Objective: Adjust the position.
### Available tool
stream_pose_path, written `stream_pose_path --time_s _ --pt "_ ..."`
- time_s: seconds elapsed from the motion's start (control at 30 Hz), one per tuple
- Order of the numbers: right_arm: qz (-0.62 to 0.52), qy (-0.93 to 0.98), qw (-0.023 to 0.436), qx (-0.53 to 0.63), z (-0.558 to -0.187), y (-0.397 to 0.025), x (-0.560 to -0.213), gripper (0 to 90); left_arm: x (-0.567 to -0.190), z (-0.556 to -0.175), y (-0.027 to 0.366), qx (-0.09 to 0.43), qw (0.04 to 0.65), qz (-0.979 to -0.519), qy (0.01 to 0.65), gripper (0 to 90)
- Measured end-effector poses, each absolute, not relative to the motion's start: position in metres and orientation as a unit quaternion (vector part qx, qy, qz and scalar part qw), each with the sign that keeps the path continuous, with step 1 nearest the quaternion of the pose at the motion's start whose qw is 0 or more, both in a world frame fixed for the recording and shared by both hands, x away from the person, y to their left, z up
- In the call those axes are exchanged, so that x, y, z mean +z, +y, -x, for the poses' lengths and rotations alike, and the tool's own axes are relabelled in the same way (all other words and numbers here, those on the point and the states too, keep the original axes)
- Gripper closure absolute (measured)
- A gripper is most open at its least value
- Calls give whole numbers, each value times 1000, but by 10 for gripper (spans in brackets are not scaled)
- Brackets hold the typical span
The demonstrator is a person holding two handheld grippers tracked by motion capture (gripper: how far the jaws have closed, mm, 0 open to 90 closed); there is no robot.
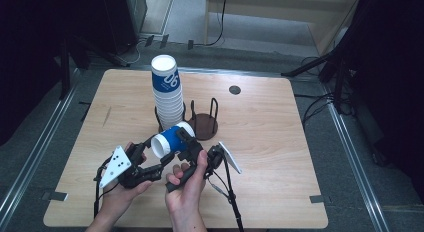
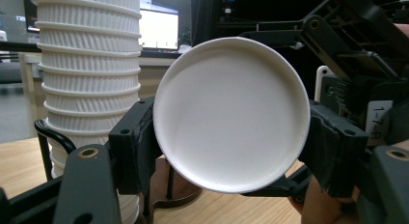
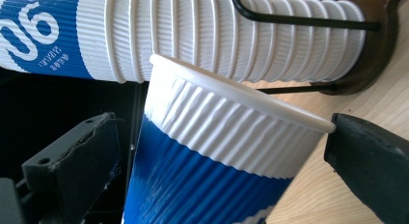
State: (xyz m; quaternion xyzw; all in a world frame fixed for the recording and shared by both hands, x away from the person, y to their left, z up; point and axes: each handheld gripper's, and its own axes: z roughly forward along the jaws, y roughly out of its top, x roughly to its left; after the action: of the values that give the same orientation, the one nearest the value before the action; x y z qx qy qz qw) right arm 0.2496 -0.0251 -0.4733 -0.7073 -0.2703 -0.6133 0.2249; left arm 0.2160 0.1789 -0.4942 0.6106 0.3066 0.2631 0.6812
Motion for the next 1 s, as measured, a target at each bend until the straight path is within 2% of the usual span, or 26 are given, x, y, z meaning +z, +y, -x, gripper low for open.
stream_pose_path --time_s 0.27,0.43,0.6,0.8,0.83,0.9,1.0 --pt "706 -265 247 -609 -256 -25 -477 1 -493 -216 180 263 682 -611 304 293" --pt "701 -263 261 -609 -261 -25 -481 79 -493 -216 180 266 682 -611 302 293" --pt "691 -260 278 -615 -261 -26 -484 106 -493 -215 180 275 678 -613 299 287" --pt "692 -261 268 -618 -260 -28 -482 120 -489 -213 184 251 674 -622 311 281" --pt "692 -262 265 -618 -260 -29 -482 121 -488 -213 186 240 676 -621 316 262" --pt "691 -263 254 -624 -261 -31 -482 122 -488 -212 187 232 677 -621 320 106" --pt "687 -265 241 -633 -261 -35 -480 123 -486 -212 189 229 663 -631 330 0"
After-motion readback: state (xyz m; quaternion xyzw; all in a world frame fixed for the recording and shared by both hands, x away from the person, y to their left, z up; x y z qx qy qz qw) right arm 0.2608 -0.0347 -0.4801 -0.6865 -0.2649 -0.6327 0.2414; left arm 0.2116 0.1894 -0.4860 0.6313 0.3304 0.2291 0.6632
